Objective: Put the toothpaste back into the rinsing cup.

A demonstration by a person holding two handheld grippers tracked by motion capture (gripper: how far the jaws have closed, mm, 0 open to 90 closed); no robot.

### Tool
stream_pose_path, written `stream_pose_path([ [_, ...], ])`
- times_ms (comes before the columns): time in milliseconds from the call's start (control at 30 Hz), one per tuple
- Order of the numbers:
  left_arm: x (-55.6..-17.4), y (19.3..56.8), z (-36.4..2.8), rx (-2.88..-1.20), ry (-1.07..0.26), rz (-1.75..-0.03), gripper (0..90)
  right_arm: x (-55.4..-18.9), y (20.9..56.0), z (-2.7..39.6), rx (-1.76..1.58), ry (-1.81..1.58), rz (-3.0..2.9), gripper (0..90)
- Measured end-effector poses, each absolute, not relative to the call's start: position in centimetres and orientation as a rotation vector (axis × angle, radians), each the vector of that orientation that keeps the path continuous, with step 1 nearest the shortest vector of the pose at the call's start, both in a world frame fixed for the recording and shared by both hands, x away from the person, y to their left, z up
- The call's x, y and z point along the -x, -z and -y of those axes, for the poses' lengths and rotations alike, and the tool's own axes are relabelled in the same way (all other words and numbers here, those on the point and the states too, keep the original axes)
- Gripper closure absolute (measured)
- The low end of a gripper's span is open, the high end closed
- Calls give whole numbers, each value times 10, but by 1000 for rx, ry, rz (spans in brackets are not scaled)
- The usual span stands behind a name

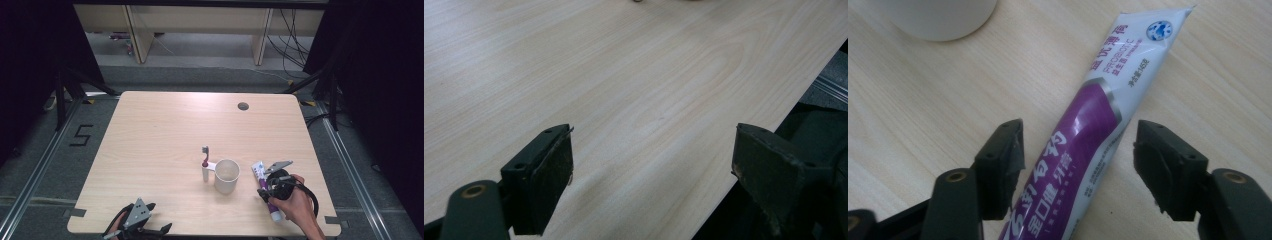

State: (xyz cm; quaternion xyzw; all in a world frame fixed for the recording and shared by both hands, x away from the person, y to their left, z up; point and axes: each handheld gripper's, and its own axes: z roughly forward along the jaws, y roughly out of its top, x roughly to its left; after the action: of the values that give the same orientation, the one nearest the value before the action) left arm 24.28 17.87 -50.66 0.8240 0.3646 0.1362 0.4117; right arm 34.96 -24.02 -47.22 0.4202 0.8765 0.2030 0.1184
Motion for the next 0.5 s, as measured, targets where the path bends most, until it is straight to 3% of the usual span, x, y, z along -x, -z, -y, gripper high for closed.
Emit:
stream_pose_path([
  [500, -242, 507, -177, -2080, -341, -911, 165, -358, 474, 239, -1275, -545, -2601, 458],
])
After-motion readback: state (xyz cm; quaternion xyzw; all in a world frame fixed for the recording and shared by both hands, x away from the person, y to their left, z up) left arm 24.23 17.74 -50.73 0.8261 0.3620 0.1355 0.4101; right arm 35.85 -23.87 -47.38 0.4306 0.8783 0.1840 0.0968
